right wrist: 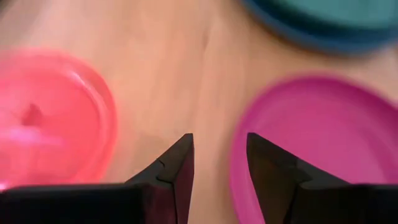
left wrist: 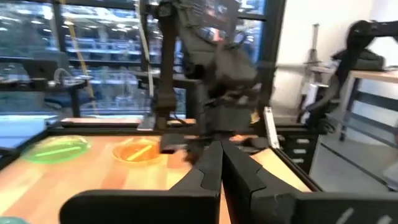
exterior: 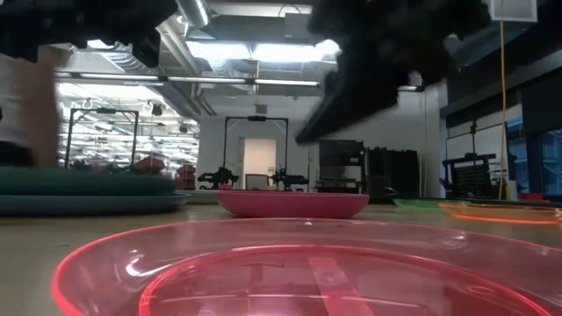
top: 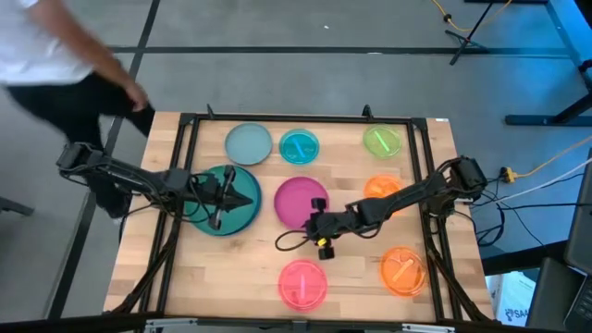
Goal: Stack plastic plates
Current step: Stack the dark pink plate on top of the green plate
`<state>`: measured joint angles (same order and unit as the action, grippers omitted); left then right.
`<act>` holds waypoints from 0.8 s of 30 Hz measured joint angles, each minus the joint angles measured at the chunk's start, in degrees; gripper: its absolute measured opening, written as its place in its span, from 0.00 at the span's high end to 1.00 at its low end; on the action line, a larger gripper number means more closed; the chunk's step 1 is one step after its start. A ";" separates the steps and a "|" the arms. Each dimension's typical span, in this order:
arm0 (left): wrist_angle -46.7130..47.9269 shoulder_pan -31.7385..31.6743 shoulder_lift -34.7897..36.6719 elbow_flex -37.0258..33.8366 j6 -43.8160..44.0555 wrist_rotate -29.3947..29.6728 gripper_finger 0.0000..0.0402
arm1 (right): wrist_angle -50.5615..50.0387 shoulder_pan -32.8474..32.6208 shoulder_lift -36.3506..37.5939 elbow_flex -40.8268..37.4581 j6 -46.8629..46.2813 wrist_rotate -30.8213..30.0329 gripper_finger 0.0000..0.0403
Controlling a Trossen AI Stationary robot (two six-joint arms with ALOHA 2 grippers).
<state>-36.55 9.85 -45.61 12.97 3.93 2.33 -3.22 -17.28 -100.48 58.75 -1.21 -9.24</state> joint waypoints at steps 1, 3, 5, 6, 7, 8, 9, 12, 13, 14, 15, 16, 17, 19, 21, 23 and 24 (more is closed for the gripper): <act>-0.22 0.01 -0.53 -0.02 0.47 -0.40 1.00 | 0.41 0.00 -0.35 -0.68 -0.16 -0.59 0.66; -2.82 0.07 -1.79 -0.06 2.32 -0.48 1.00 | 0.28 0.00 -0.62 -2.18 -0.51 -2.36 0.66; -4.49 0.09 -2.72 -0.02 3.25 -0.59 1.00 | 0.09 0.04 -0.66 -2.98 -0.11 -3.55 0.66; -4.93 0.09 -3.11 -0.04 3.27 -0.92 1.00 | 0.69 0.06 -0.66 -3.22 0.14 -3.84 0.66; -5.20 0.10 -3.53 -0.04 3.29 -1.34 1.00 | 0.79 0.20 -0.60 -3.55 0.72 -3.82 0.66; -5.27 0.11 -3.88 -0.03 3.29 -1.49 1.00 | 0.53 0.45 -0.59 -3.86 1.42 -3.76 0.66; -5.16 0.13 -4.14 -0.04 3.32 -1.51 1.00 | 0.48 0.50 -0.63 -4.18 1.55 -3.77 0.66; -5.74 0.11 -5.12 -0.04 3.34 -0.49 1.00 | 0.61 0.55 -0.67 -4.86 1.73 -3.53 0.66; -6.13 0.11 -5.36 -0.06 3.40 -0.05 1.00 | 0.85 0.53 -0.66 -5.13 1.93 -3.25 0.66; -7.03 0.09 -5.58 -0.07 3.42 0.15 1.00 | 0.67 0.44 -0.71 -5.44 2.09 -3.25 0.66; -7.69 0.11 -5.73 -0.07 3.43 0.51 1.00 | 0.48 0.44 -1.09 -5.60 2.38 -3.25 0.66; -7.86 0.11 -5.77 -0.07 3.45 0.85 1.00 | 0.58 0.44 -1.54 -5.60 2.84 -3.25 0.66; -7.83 0.11 -5.78 -0.07 3.47 1.32 0.99 | 0.57 0.44 -2.07 -5.60 3.14 -3.53 0.66; -7.78 0.11 -5.79 -0.07 3.47 1.60 0.96 | 1.41 0.44 -3.52 -5.59 4.85 -4.30 0.66; -7.78 0.11 -5.79 -0.07 3.47 1.60 0.93 | 2.17 0.42 -5.12 -5.56 7.36 -5.38 0.66; -7.78 0.01 -5.77 -0.07 2.24 1.60 0.90 | 3.96 0.35 -6.11 -5.60 8.46 -6.96 0.67; -7.91 -0.15 -5.68 -0.07 0.06 1.60 0.89 | 4.94 0.36 -6.24 -5.54 8.99 -7.58 0.68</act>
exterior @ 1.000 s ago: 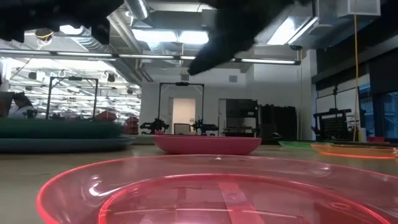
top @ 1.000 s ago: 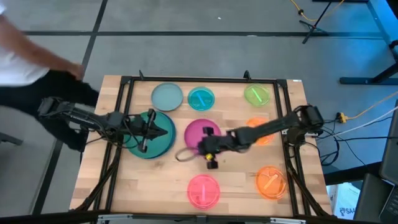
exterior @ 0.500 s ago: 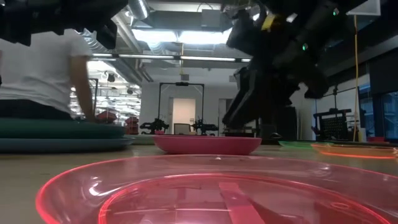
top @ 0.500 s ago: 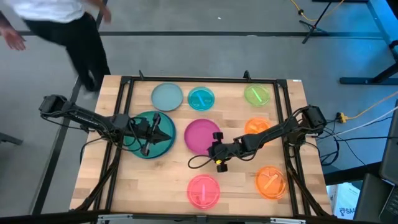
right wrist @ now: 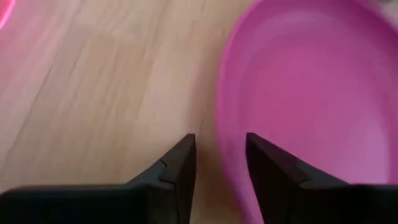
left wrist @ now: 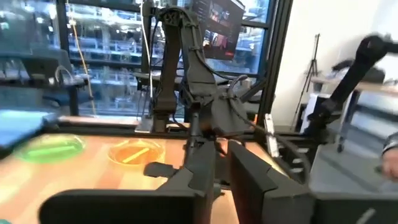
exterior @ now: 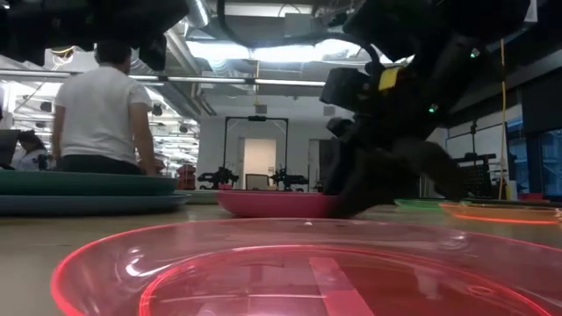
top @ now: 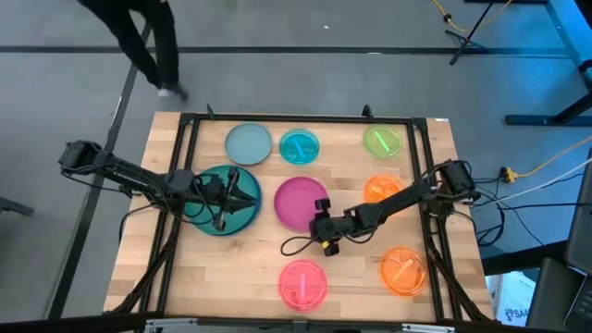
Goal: Stack plastic plates
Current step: Stack the dark pink plate on top of the green plate
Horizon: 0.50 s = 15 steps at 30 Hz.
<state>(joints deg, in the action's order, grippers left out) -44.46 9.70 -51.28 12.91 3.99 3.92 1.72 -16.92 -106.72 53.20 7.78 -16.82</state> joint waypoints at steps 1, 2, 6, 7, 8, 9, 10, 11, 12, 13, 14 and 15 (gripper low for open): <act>-0.14 -0.23 0.34 0.00 -2.72 0.02 0.88 | 0.55 0.10 -0.11 0.05 0.23 -0.15 0.71; -0.17 -0.43 0.76 0.02 -5.35 0.02 0.87 | 0.71 0.43 -0.23 0.03 0.23 -0.21 0.73; -0.42 -0.41 2.50 0.12 -11.48 0.02 0.85 | 1.52 1.80 -0.43 0.03 0.25 -0.09 0.88; -0.28 -0.35 2.97 0.13 -11.71 0.03 0.85 | 2.07 2.33 -0.43 0.03 0.79 0.33 0.92; -0.01 -0.13 3.61 0.13 -11.46 0.03 0.85 | 2.79 2.84 -0.43 0.03 1.56 0.78 0.95; -0.07 0.22 4.29 0.13 -10.28 0.04 0.85 | 3.69 3.30 -0.43 0.03 1.81 1.15 0.97; -0.10 0.65 5.07 0.13 -9.07 0.05 0.85 | 5.05 3.71 -0.43 0.03 1.92 1.36 0.98; 0.06 1.11 5.97 0.13 -8.58 0.00 0.85 | 6.89 4.06 -0.45 0.03 1.91 1.40 0.98; 0.29 1.55 6.81 0.13 -8.54 0.02 0.85 | 8.34 4.35 -0.45 0.26 1.92 1.50 0.97; 0.64 1.93 7.62 0.13 -8.68 0.01 0.85 | 9.34 4.43 -0.45 0.84 2.20 1.97 0.96; 1.15 2.32 8.45 0.13 -8.89 0.01 0.85 | 10.25 4.43 -0.47 1.64 2.87 2.42 0.96; 1.46 2.67 9.08 0.13 -8.90 0.04 0.85 | 10.98 4.42 -0.47 2.53 3.76 2.55 0.97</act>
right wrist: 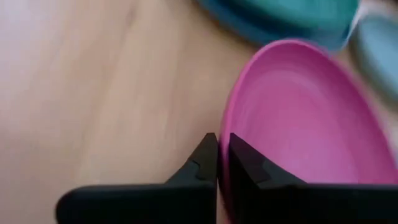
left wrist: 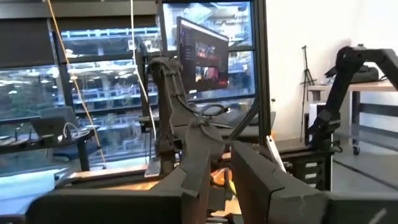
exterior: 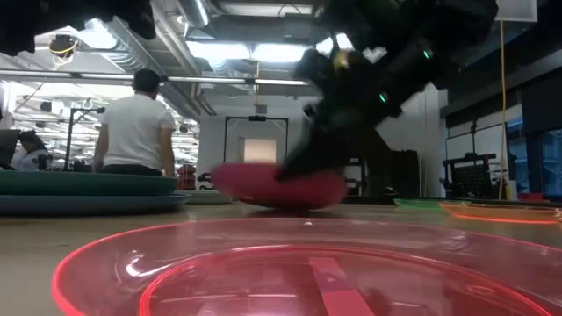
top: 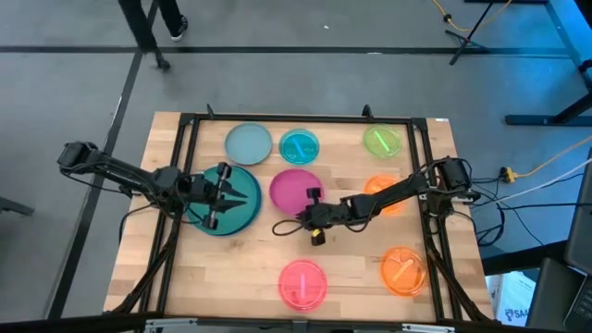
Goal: Stack plastic plates
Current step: Stack the dark pink plate on top of the green plate
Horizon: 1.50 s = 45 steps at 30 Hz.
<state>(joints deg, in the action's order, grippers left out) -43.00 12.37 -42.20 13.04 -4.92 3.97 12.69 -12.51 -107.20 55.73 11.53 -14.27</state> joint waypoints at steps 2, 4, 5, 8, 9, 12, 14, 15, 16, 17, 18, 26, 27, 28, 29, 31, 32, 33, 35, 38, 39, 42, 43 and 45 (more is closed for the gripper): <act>0.02 0.68 0.85 0.00 0.46 -0.04 0.85 | 1.12 -0.12 0.00 1.86 2.05 0.96 0.99; -0.12 1.46 1.65 0.00 1.63 -0.02 0.85 | 1.45 -0.15 -0.57 4.34 3.55 1.70 0.99; -0.58 1.67 1.91 0.00 1.61 -0.02 0.85 | 1.65 -0.12 -0.89 5.69 4.02 2.29 0.99; -2.99 1.74 2.06 0.00 2.36 1.19 0.85 | 1.41 -0.05 -3.52 9.88 7.47 4.19 0.99; -3.22 1.74 2.06 0.00 3.47 1.82 0.85 | 1.39 -0.05 -4.83 11.51 9.26 5.00 0.99; -3.50 1.69 2.04 0.00 5.76 2.05 0.85 | 1.01 -0.04 -9.05 17.45 13.37 5.88 0.99; -3.87 1.88 2.04 0.00 5.91 2.13 0.85 | 1.23 0.36 -11.70 21.85 14.71 7.99 1.00; -4.11 2.00 2.06 0.00 5.93 2.16 0.85 | 1.17 0.60 -13.43 24.27 14.84 8.49 1.00; -4.38 2.12 2.06 0.00 5.93 2.16 0.85 | 1.67 0.88 -15.10 26.89 14.88 8.85 1.00; -4.49 2.18 2.04 0.00 5.90 2.14 0.85 | 1.46 1.23 -16.77 29.08 15.24 9.30 1.00; -4.70 2.20 2.04 0.00 5.89 2.15 0.85 | 1.08 1.65 -18.56 31.52 15.17 9.35 1.00; -6.24 2.18 2.07 0.02 5.91 2.80 0.85 | -0.66 4.83 -29.96 47.04 10.92 11.23 0.99; -6.12 2.18 2.06 0.02 5.93 2.80 0.85 | -0.29 5.23 -30.89 48.10 9.77 11.63 0.99; -5.69 2.18 2.04 0.02 5.93 2.80 0.85 | -1.10 5.45 -31.08 48.21 8.78 12.22 0.99; -5.63 2.18 2.02 0.02 5.95 2.82 0.85 | -1.21 5.53 -31.10 48.24 7.25 12.33 0.99; -5.71 2.18 2.04 0.02 5.98 2.80 0.85 | 0.66 5.72 -31.30 48.59 4.73 12.83 0.99; -5.69 2.18 2.04 0.02 5.94 2.80 0.85 | 1.01 5.89 -31.30 48.65 3.76 13.04 0.99; -5.71 2.18 2.04 0.02 5.93 2.80 0.85 | 1.17 5.83 -31.33 48.64 2.52 12.98 0.99; -5.67 2.18 2.03 0.02 5.90 2.99 0.85 | 0.72 5.83 -31.53 48.52 0.74 13.58 0.99; -5.55 2.18 2.04 0.02 5.89 2.99 0.85 | 1.26 5.81 -32.07 48.52 0.00 13.89 0.92; -5.48 2.18 1.94 0.02 5.89 3.00 0.85 | 1.15 5.76 -32.15 48.52 -0.66 13.89 0.88; -5.34 2.18 0.90 0.02 5.87 3.32 0.85 | 0.51 5.33 -32.24 48.52 -0.86 15.52 0.74; -5.25 2.18 0.58 0.02 5.85 3.61 0.85 | 0.25 5.29 -32.09 48.52 -0.84 15.66 0.69; -5.55 2.13 -0.13 0.02 5.20 5.15 0.85 | -3.36 4.86 -30.67 48.41 -0.43 16.22 0.62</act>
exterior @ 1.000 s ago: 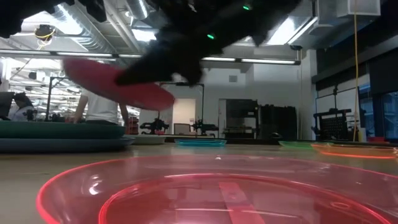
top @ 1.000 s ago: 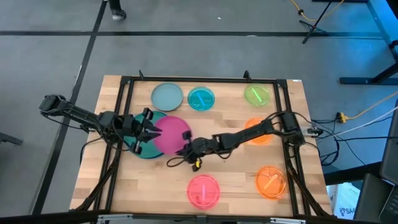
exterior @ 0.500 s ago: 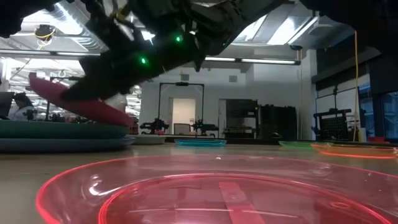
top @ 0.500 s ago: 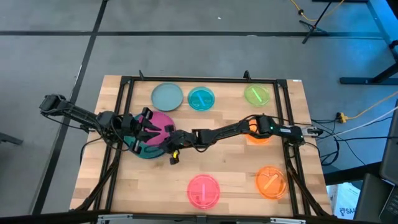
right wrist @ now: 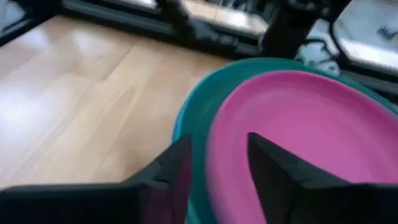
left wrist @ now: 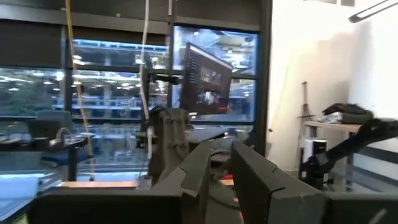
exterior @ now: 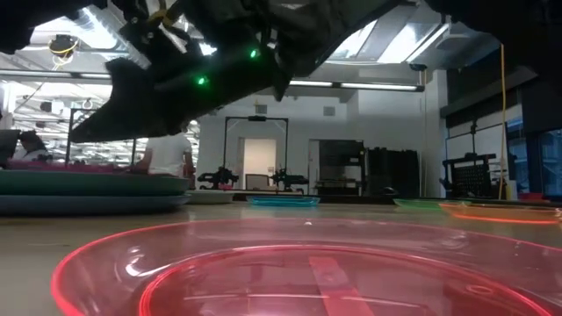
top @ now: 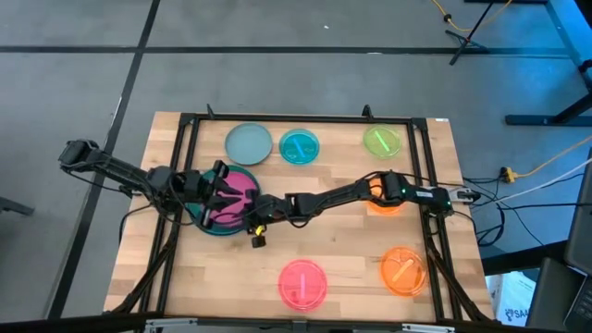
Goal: Stack plastic plates
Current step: Stack the dark pink plate on top of the green plate, then stack the gray plate on top of the dark pink plate
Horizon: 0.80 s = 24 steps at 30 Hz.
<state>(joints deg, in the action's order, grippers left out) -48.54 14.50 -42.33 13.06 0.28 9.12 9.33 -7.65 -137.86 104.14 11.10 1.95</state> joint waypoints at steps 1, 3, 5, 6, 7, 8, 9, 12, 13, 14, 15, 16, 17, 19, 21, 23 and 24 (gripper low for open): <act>0.01 -0.10 -0.42 0.00 -0.47 1.29 0.85 | -2.13 -0.25 1.18 -0.02 1.11 0.28 0.59; 0.26 -0.12 -1.17 0.00 -0.65 4.11 0.85 | -8.05 -0.98 4.37 -0.17 3.04 0.64 0.55; 0.08 -0.13 -1.99 0.00 -1.04 6.20 0.85 | -13.08 -1.78 8.56 -2.20 4.41 0.66 0.53; 0.45 -0.13 -2.34 0.00 -1.58 7.31 0.85 | -14.73 -1.96 10.46 -4.05 4.61 0.66 0.53; 0.65 -0.13 -2.60 0.00 -2.15 8.35 0.85 | -15.84 -2.25 12.79 -6.90 4.56 0.63 0.53; 0.83 -0.13 -2.86 0.00 -2.61 9.71 0.85 | -16.58 -2.39 14.94 -10.41 4.11 0.31 0.54; 0.82 -0.13 -3.24 0.00 -3.30 11.26 0.85 | -16.51 -2.41 17.30 -14.33 3.69 -0.45 0.55; 2.93 -0.88 -4.18 0.05 -4.04 14.32 0.85 | -10.93 -2.77 26.34 -28.23 2.23 -4.29 0.59; 4.72 -1.54 -4.35 0.26 -3.96 14.35 0.85 | -7.72 -2.81 29.93 -32.93 1.83 -6.18 0.60; 6.94 -2.35 -4.58 0.66 -3.73 14.36 0.85 | -4.26 -3.30 33.27 -37.94 1.19 -7.95 0.61; 8.87 -3.20 -5.10 1.39 -3.27 14.36 0.85 | -0.89 -3.66 36.32 -42.79 0.35 -9.18 0.62; 10.82 -4.03 -5.70 2.19 -2.53 14.39 0.85 | 2.51 -4.02 39.04 -47.43 -0.55 -10.32 0.63; 12.48 -5.00 -6.41 2.84 -2.07 14.45 0.85 | 6.79 -4.47 41.43 -52.30 -1.92 -11.23 0.63; 14.05 -6.85 -8.38 3.94 -1.62 14.48 0.85 | 15.75 -5.13 45.65 -61.15 -3.80 -12.24 0.64; 14.40 -8.93 -10.25 4.73 -1.56 14.45 0.85 | 26.82 -5.82 48.94 -68.81 -4.89 -13.41 0.64; 15.99 -11.42 -12.18 6.26 -1.80 14.39 0.85 | 35.57 -6.45 50.70 -75.59 -5.06 -14.94 0.64; 18.16 -13.08 -13.13 7.23 -1.37 14.34 0.84 | 39.61 -6.77 50.82 -78.42 -5.06 -15.51 0.64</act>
<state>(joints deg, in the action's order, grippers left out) -30.38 1.42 -55.46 20.29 -1.09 23.46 48.94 -14.41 -87.05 25.72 6.04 -13.56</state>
